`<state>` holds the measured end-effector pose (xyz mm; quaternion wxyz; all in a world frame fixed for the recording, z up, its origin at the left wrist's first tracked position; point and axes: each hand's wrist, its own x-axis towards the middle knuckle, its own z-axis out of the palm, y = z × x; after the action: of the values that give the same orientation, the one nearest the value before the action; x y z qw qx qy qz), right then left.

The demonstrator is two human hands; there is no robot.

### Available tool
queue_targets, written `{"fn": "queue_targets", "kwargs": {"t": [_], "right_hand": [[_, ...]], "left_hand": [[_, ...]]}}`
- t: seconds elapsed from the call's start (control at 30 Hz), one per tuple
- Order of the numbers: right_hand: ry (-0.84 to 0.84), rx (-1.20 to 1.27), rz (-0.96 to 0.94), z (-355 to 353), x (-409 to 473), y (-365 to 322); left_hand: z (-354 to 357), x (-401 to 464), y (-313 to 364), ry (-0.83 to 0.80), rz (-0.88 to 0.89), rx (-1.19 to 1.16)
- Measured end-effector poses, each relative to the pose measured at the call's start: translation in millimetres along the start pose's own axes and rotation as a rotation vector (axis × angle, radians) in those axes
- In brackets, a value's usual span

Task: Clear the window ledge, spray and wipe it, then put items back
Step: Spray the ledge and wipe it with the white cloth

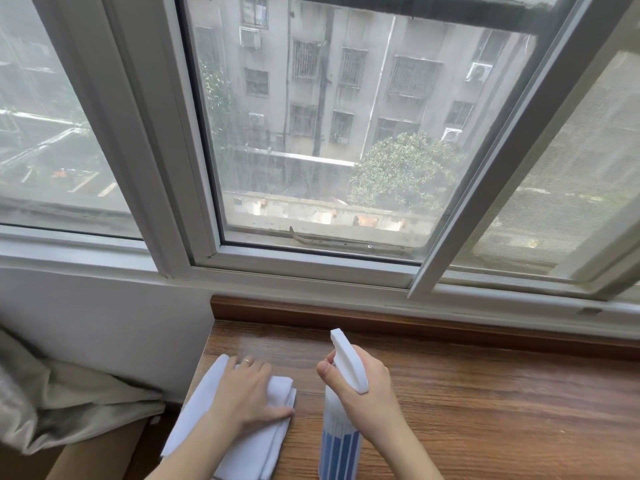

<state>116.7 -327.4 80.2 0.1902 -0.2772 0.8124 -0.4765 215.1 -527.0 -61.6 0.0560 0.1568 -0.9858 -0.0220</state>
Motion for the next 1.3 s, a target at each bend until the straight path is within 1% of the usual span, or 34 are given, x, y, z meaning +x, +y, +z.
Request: {"fn": "queue_targets", "kwargs": {"t": [0.17,0.4,0.47,0.57,0.67,0.77,0.87,0.97,1.03,1.1,1.23,1.27,1.3], "right_hand": [[-0.013,0.012,0.014,-1.7,-0.2,0.1],[-0.018,0.001,0.010,0.7,-1.3,-1.9],[-0.034,-0.009,0.017,1.1,-2.8,-1.7],[-0.056,-0.008,0.033,1.3,-7.1,-1.0],[-0.098,-0.020,0.076,-1.1,-12.0,0.0],[-0.174,-0.076,0.124,-3.2,-17.0,2.8],[-0.243,-0.079,0.141,-2.5,-23.8,4.2],[-0.271,-0.075,0.145,-1.8,-27.1,4.7],[-0.273,-0.065,0.149,-1.8,-26.5,4.4],[-0.279,-0.075,0.143,-1.6,-24.7,4.2],[-0.296,-0.072,0.131,1.5,-21.7,-0.8],[-0.298,-0.061,0.131,3.6,-20.1,-1.8],[-0.304,-0.062,0.132,6.0,-18.3,-2.9]], "left_hand": [[0.6,-3.9,-0.2,0.098,0.010,-0.033],[4.4,-4.8,-6.6,0.007,-0.027,-0.052],[3.5,-5.6,-5.7,0.028,-0.079,-0.024],[-6.2,-13.1,-2.2,-0.036,-0.205,-0.066],[-8.9,-21.5,-4.1,-0.053,-0.233,-0.090],[-4.0,-33.4,-11.9,0.014,-0.276,-0.159],[1.3,-43.2,-16.2,0.109,-0.270,-0.148],[-13.7,-48.5,-13.8,-0.010,-0.316,-0.156],[-18.9,-50.4,-11.4,-0.040,-0.345,-0.140],[-20.4,-51.3,-8.4,-0.052,-0.372,-0.107],[-7.8,-54.3,-5.9,0.001,-0.358,-0.023],[-7.4,-53.9,-6.5,-0.004,-0.369,-0.014],[-7.9,-54.6,-6.4,-0.042,-0.378,-0.019]]}}
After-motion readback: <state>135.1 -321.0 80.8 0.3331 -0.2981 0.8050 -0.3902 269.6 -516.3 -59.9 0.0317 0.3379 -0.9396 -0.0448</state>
